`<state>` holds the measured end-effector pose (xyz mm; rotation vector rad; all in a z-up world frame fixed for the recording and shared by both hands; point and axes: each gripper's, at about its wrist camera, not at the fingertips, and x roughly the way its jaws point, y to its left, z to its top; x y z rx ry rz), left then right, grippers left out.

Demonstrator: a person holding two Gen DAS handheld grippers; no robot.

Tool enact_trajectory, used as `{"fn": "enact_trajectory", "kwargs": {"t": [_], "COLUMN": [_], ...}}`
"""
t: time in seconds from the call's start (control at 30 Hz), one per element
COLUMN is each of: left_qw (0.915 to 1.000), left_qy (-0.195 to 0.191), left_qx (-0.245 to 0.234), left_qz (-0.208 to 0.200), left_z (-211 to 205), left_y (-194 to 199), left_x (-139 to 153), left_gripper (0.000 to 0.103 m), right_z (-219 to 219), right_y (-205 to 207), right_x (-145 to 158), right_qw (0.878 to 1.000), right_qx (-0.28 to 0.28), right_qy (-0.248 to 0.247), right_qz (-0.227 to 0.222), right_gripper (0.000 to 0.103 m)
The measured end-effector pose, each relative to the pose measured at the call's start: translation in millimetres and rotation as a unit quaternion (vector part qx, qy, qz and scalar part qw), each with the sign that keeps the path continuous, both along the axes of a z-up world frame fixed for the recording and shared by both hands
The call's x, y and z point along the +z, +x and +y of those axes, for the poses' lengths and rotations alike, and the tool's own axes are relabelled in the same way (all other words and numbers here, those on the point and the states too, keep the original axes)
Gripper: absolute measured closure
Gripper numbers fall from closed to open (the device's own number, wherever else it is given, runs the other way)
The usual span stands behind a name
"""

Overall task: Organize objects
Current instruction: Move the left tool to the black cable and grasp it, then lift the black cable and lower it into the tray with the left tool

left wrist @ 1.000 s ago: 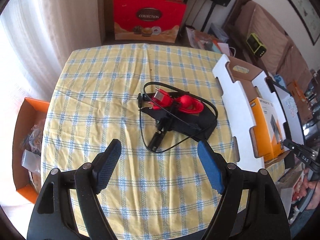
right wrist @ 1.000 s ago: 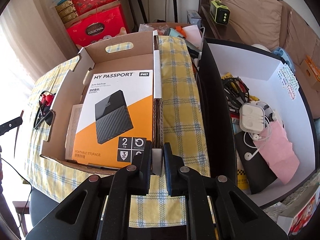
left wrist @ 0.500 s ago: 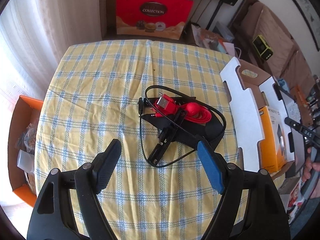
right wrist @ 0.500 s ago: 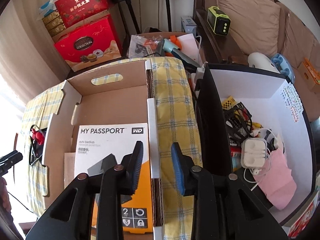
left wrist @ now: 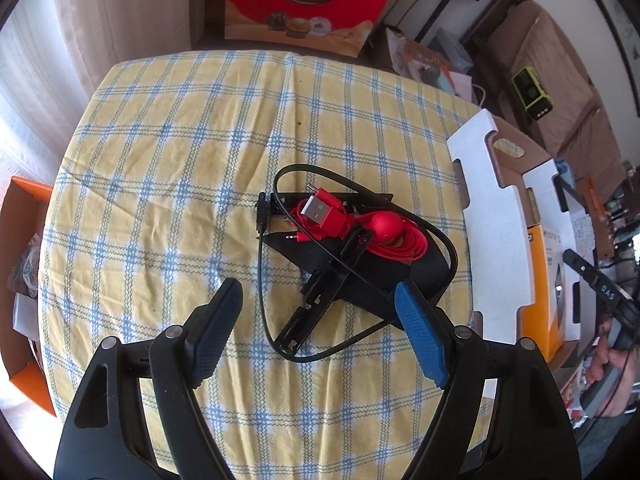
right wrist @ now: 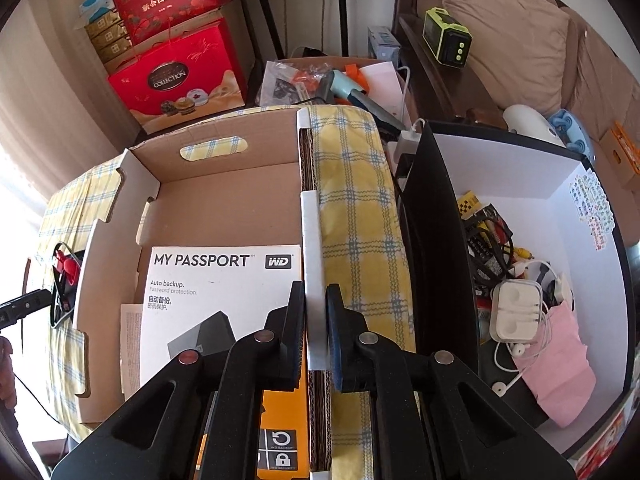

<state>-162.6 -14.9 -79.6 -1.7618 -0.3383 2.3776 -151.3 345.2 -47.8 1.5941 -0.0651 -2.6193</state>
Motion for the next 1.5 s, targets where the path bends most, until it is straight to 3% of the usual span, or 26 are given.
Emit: {"fn": "enact_trajectory", "kwargs": {"t": [0.13, 0.27, 0.4, 0.57, 0.9, 1.2, 1.5], "left_qw": [0.9998, 0.9997, 0.9994, 0.9995, 0.9977, 0.9907, 0.987], "left_qy": [0.015, 0.007, 0.003, 0.024, 0.05, 0.093, 0.117], "left_qx": [-0.009, -0.006, 0.003, 0.017, -0.003, -0.056, -0.083], "left_qz": [-0.002, -0.023, -0.034, -0.012, 0.045, 0.081, 0.073], "left_z": [7.1, 11.6, 10.6, 3.7, 4.8, 42.5, 101.5], "left_y": [-6.1, -15.9, -21.2, -14.3, 5.1, -1.2, -35.7], "left_x": [0.3, -8.5, -17.0, -8.9, 41.5, 99.9, 104.3], "left_gripper": [0.031, 0.059, 0.074, 0.093, 0.093, 0.093, 0.093], "right_z": [0.2, -0.5, -0.8, -0.9, -1.3, -0.9, -2.0], "right_y": [0.1, 0.0, 0.0, -0.3, -0.1, 0.1, -0.1], "right_x": [-0.2, -0.2, -0.4, -0.1, -0.4, -0.5, -0.2], "right_qw": [1.0, 1.0, 1.0, 1.0, 1.0, 1.0, 1.0], "right_qx": [-0.001, -0.001, 0.0, 0.0, 0.001, 0.001, 0.001], "right_qy": [-0.001, -0.001, -0.001, -0.001, -0.004, -0.004, -0.008], "right_qz": [-0.001, -0.001, -0.002, -0.002, -0.002, -0.002, -0.001], "right_gripper": [0.094, 0.094, 0.094, 0.094, 0.093, 0.093, 0.093]}}
